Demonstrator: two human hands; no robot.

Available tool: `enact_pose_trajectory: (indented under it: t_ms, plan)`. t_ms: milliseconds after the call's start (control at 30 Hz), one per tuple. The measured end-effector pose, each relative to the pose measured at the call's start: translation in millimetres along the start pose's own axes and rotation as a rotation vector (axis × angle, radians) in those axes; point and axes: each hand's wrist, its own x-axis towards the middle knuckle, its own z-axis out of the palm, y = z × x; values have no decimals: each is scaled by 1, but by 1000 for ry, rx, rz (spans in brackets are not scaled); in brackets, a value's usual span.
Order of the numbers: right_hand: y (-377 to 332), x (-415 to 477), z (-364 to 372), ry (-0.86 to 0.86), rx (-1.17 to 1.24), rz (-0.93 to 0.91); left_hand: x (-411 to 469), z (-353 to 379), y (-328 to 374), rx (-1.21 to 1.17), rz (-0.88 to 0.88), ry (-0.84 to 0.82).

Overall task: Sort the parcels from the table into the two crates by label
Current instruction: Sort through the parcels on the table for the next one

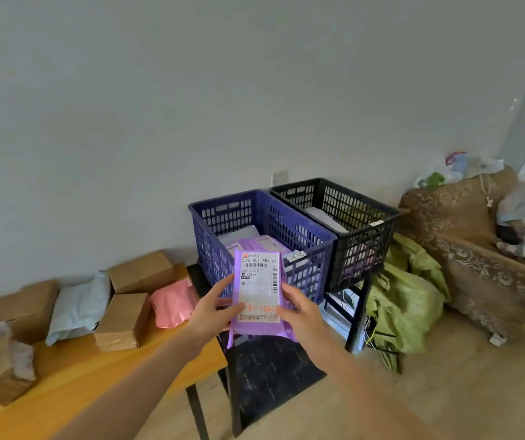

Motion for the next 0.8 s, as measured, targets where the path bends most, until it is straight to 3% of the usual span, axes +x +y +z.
enact_pose_trajectory:
  t_ms: [533,800]
  plan:
    - [-23,156,-94,64,33,-54,153,53,69,-11,115,13]
    - [-23,247,-95,-32,-20,-25,224,39,79,-2,52,108]
